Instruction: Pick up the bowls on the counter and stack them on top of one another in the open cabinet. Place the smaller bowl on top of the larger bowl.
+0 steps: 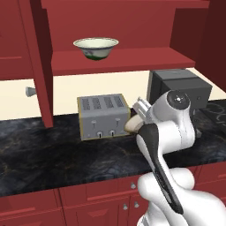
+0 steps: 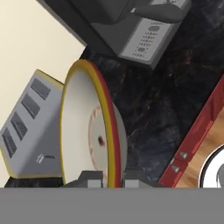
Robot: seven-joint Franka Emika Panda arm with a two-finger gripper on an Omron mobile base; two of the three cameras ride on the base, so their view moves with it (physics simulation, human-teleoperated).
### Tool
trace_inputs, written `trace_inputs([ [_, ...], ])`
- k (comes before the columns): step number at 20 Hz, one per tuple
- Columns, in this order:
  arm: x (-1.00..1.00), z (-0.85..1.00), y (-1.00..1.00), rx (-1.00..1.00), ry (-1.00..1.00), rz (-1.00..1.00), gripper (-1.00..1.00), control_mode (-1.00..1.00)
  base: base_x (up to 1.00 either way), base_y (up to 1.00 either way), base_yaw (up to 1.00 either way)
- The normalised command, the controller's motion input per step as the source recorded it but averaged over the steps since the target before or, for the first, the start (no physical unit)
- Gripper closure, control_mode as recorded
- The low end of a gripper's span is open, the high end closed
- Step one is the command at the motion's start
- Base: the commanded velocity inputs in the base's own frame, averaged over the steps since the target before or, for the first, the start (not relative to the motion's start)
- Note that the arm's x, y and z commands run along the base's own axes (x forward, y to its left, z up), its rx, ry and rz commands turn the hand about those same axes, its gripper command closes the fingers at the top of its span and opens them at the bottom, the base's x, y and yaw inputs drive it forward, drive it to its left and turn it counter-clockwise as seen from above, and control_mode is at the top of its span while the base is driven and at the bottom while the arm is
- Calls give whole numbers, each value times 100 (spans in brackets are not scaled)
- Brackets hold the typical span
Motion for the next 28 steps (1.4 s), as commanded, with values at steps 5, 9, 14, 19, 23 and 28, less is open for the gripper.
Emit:
trace_inputs([
  [5, -27, 33, 0, 13, 0, 7, 100, -100, 0, 0, 0],
  [9, -29, 44, 1, 11, 0, 4, 100, -100, 0, 0, 0],
  [14, -27, 44, 4, 10, -1, 3, 100, -100, 0, 0, 0],
  [19, -26, 51, 1, 7, -3, 2, 100, -100, 0, 0, 0],
  [23, -17, 49, 0, 6, -7, 0, 100, -100, 0, 0, 0],
  [28, -6, 40, 0, 9, -8, 0, 100, -100, 0, 0, 0],
])
